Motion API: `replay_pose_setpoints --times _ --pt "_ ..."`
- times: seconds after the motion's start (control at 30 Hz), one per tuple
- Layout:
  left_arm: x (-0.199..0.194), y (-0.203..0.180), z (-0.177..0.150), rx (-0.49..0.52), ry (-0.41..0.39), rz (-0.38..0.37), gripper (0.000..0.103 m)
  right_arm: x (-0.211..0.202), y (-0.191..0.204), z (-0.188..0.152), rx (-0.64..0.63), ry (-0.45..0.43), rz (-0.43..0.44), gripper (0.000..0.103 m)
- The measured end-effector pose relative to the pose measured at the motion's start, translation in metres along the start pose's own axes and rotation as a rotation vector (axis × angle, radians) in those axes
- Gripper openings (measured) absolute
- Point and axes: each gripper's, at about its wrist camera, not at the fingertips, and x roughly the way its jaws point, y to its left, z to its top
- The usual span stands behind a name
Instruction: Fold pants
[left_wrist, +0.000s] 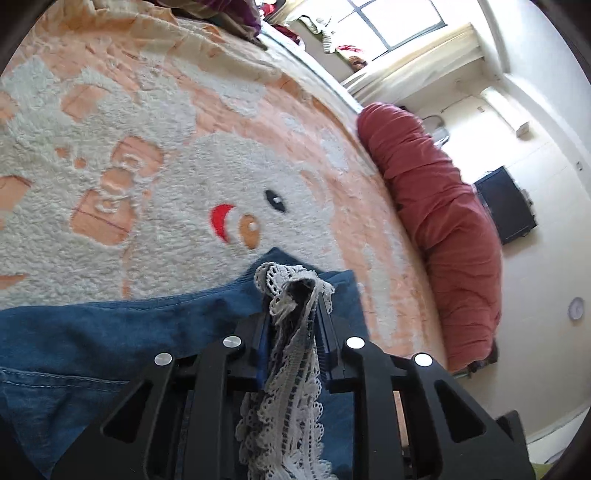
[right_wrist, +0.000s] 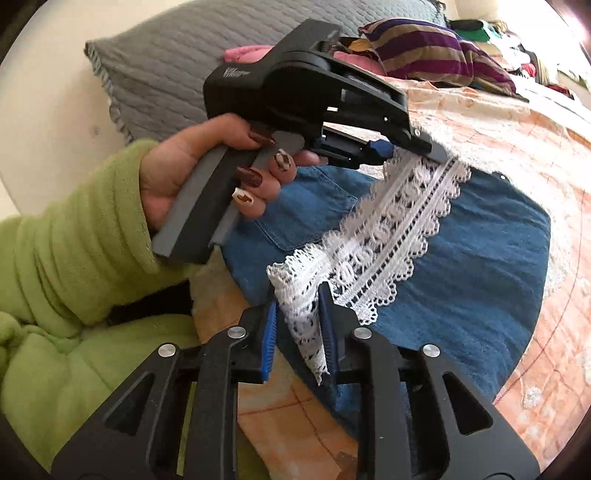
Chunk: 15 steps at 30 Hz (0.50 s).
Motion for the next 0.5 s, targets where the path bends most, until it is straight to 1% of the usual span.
replay_pose_setpoints --times 0.03,0.1,0.17,0.27,0.3,0.33,0.4,0.5 --pt "0.0 0.002 -0.001 -0.007 0.001 0.004 0.019 0.0 0.002 0.001 -0.002 0.001 -0.008 0.016" --pt "0.0 0.006 -0.002 -0.02 0.001 0.004 0.02 0.003 0.005 0.0 -0.025 0.02 -0.056 0.016" --pt "0.0 0.007 -0.002 -0.015 -0.001 0.015 0.02 0.008 0.012 -0.001 -0.06 0.041 -0.093 0.022" --pt "0.0 0.01 -0.001 -0.019 -0.001 0.022 0.02 0.008 0.02 -0.002 -0.09 0.034 -0.088 0.027" --pt "0.0 0.011 -0.001 -0.019 -0.001 0.025 0.02 0.008 0.023 -0.002 -0.109 0.035 -0.101 0.032" --pt "0.001 0.012 -0.001 -0.02 0.001 0.028 0.02 0.009 0.026 -0.002 -0.127 0.039 -0.122 0.035" --pt "0.003 0.012 -0.002 -0.024 0.003 0.031 0.02 0.017 0.029 -0.001 -0.148 0.065 -0.169 0.035" --pt "0.005 0.013 -0.003 -0.03 0.002 0.032 0.02 0.026 0.032 0.0 -0.175 0.091 -0.213 0.035"
